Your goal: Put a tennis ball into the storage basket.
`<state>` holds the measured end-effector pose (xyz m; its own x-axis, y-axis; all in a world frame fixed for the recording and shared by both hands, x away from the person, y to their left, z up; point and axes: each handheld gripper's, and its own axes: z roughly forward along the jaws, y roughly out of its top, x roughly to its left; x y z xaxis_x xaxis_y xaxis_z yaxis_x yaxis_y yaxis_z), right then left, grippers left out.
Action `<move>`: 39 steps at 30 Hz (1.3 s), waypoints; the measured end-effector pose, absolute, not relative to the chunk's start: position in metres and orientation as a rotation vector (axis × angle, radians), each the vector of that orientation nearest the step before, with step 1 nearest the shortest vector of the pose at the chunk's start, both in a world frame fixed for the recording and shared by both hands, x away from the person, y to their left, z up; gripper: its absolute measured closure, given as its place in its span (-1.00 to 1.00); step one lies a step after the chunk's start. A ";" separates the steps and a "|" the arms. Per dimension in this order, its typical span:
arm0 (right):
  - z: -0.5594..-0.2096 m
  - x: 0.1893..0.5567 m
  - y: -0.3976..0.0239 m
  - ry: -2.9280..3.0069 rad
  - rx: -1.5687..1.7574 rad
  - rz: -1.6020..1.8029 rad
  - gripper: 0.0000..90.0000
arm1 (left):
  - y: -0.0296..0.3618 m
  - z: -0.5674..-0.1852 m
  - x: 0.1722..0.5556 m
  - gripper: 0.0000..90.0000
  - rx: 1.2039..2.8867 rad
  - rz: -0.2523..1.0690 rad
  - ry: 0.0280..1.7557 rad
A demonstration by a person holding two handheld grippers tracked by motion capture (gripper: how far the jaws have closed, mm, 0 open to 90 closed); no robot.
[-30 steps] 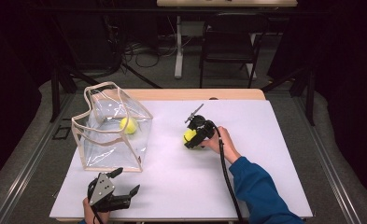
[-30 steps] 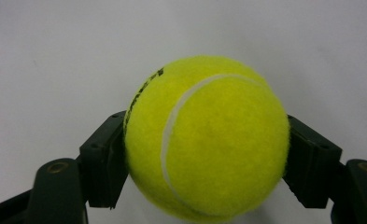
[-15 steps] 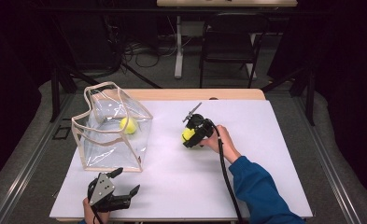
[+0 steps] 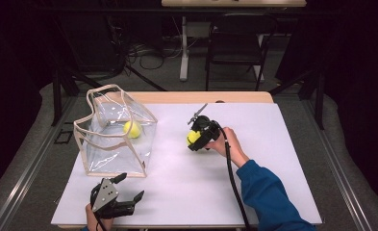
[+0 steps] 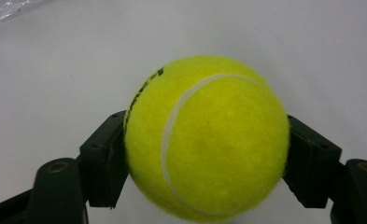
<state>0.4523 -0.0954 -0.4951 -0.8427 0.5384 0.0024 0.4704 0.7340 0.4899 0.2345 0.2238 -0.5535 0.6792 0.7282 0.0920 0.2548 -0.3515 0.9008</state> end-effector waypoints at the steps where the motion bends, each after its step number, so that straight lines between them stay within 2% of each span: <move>1: -0.494 0.452 -0.095 2.794 0.818 0.731 -0.42 | 0.224 -0.553 0.234 -0.64 1.918 0.612 0.764; 39: -0.453 0.444 -0.088 2.741 0.719 0.756 -0.42 | 0.224 -0.553 0.234 -0.64 1.916 0.615 0.764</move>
<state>0.4439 -0.0878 -0.4527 -0.8593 0.5068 -0.0683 0.4002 0.7496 0.5271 0.2342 0.2242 -0.5528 0.6780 0.7286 0.0978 0.2510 -0.3545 0.9007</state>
